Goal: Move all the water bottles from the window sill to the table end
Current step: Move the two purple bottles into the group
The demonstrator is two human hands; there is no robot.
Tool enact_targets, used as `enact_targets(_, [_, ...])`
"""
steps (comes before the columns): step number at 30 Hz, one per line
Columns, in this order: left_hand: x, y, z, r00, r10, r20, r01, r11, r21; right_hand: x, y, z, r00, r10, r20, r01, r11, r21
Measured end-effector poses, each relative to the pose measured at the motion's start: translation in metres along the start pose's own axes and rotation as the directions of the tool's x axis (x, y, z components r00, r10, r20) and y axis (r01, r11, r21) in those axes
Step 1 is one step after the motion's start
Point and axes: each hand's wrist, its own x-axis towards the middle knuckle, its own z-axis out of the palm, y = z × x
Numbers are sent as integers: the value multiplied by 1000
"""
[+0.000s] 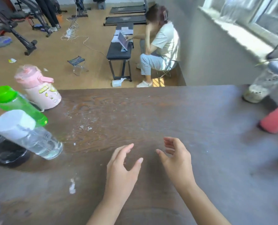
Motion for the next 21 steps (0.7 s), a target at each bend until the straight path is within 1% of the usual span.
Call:
enact_targets(3, [2,45,64,989,78,124,-74,997,-37,-8,38,-66,990,105,-93,-103,994,22])
enact_targets(5, [-4,77,107,969,129,212,-119,991,-61,-16,63,-108,971,165,-173,-159,986,49])
enact_targets(7, [-14,108,150,939,184,291,-162,982,-98,-26,87,-147,940,223,-258,-207,974,87])
enact_targets(10, [-35,149,211,875,254,413,-211,966,-148,-46,116,-197,879,288,-381,-260,958,125])
enact_targets(13, [-55,187,262,806,275,525,-205,960,-188,-70,137,-232,805,359,-473,-328,933,150])
enact_targets(16, [-67,221,305,770,265,581,-180,963,-200,-92,154,-258,689,463,-558,-459,874,158])
enact_targets(18, [-70,240,329,773,242,586,-158,969,-191,-102,166,-272,609,515,-604,-547,823,150])
enact_targets(19, [-71,247,339,782,236,577,-156,970,-186,-105,170,-280,573,521,-633,-565,810,155])
enact_targets(20, [-71,253,347,790,232,567,-159,971,-176,-107,176,-285,549,520,-654,-571,805,161])
enact_targets(21, [-69,259,354,799,231,555,-162,972,-170,-106,180,-291,542,504,-673,-556,815,162])
